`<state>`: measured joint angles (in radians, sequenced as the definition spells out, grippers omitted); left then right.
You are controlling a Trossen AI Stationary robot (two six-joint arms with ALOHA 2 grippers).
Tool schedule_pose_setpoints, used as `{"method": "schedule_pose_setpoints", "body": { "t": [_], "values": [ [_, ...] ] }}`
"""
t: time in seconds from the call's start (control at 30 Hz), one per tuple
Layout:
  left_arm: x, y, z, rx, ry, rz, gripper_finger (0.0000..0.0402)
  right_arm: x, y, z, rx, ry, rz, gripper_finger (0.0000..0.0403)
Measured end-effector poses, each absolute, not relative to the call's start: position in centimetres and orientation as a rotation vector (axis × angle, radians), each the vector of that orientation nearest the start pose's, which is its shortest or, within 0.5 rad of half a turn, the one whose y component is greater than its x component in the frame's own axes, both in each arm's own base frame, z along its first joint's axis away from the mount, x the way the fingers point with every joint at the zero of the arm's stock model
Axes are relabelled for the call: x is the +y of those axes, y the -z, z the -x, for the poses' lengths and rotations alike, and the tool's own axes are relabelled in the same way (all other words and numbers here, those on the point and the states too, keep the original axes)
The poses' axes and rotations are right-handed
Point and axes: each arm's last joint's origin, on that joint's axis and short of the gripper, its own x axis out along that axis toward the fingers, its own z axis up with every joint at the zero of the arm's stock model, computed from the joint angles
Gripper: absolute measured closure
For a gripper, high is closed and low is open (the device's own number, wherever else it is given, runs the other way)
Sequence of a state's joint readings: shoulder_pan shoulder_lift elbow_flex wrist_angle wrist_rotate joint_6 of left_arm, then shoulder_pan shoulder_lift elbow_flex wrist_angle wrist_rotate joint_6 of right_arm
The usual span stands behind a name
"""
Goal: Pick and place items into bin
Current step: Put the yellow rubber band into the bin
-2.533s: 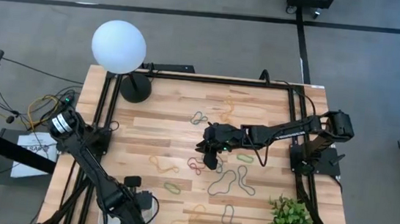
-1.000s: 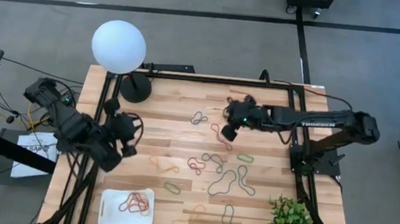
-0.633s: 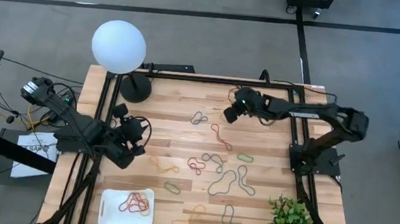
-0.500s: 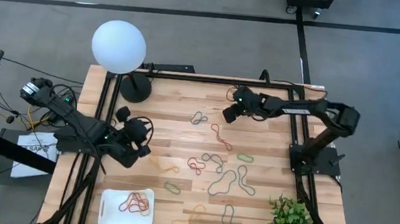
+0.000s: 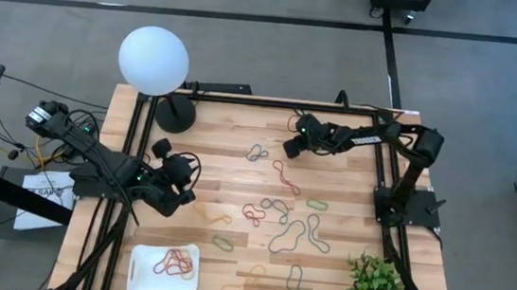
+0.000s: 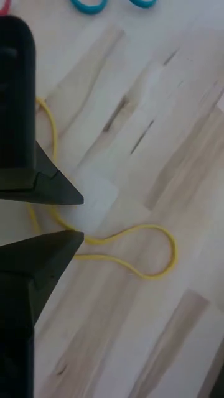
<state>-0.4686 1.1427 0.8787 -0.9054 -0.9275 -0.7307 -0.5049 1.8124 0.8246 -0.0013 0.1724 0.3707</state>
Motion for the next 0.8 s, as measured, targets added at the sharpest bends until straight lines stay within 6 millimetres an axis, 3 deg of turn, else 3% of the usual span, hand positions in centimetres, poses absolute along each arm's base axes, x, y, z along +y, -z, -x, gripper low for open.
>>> {"method": "schedule_pose_setpoints", "body": {
  "t": [0.2,0.43,0.57,0.63,0.8],
  "values": [
    [-6.8,-25.9,-18.5,0.680,-0.681,-0.080,0.0313,-15.5,-10.7,-28.1,0.877,0.807,-0.469,0.0332],
    [-6.8,-25.9,-18.6,0.675,-0.681,-0.072,0.0313,-14.4,-10.7,-28.8,0.883,0.773,-0.400,0.0395],
    [-6.8,-25.9,-18.6,0.668,-0.689,-0.049,0.0313,-13.2,-11.1,-29.4,0.867,0.719,-0.378,0.0396],
    [-6.8,-26.0,-18.6,0.665,-0.690,-0.044,0.0313,-12.1,-11.8,-30.0,0.835,0.640,-0.384,0.0401],
    [-7.1,-26.3,-19.2,0.615,-0.667,-0.008,0.0313,-8.9,-16.1,-31.4,0.639,0.437,-0.356,0.0402]
  ]
}}
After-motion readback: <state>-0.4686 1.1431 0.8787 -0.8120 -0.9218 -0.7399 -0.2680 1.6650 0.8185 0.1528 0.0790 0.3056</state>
